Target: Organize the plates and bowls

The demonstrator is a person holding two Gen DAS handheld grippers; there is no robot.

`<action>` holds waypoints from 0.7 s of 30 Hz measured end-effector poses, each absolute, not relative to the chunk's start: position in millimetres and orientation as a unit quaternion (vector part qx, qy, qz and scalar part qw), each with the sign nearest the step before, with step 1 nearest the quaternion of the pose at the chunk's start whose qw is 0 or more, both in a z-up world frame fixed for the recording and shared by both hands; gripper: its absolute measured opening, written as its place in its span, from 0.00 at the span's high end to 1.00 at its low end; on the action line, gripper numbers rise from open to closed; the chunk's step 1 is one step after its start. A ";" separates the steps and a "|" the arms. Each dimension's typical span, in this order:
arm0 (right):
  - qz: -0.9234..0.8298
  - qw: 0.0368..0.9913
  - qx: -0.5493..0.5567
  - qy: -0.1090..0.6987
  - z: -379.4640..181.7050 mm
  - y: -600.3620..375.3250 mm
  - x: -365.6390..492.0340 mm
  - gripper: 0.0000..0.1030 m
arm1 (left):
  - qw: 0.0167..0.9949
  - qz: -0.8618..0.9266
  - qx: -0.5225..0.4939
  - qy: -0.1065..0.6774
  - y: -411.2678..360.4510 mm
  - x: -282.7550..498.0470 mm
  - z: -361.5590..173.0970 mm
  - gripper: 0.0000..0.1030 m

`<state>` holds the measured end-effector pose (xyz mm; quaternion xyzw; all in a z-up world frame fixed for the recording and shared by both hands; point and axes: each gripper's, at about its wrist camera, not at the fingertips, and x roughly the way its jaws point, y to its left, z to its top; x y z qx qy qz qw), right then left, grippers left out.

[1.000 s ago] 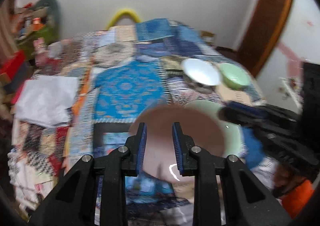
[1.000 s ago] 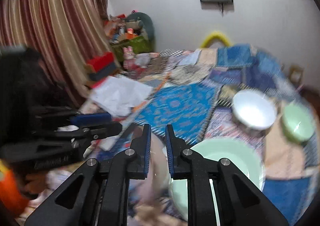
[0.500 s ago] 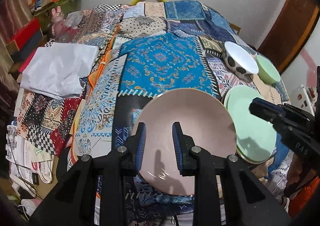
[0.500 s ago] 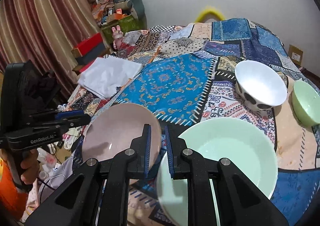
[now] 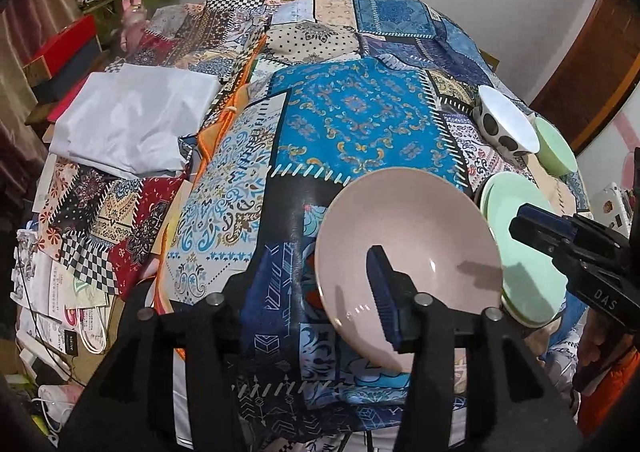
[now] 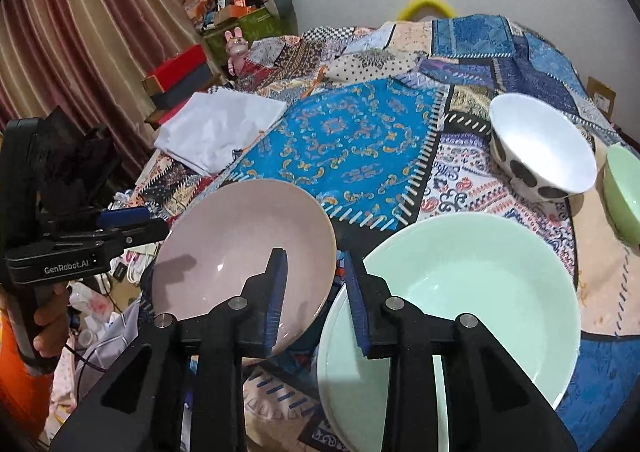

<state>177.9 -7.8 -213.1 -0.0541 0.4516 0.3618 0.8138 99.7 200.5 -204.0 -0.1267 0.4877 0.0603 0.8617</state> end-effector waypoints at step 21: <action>0.360 0.800 -0.065 0.475 -238.8 12.5 177.0 0.77 | 0.837 0.028 -0.137 0.529 189.6 107.7 -241.3 0.73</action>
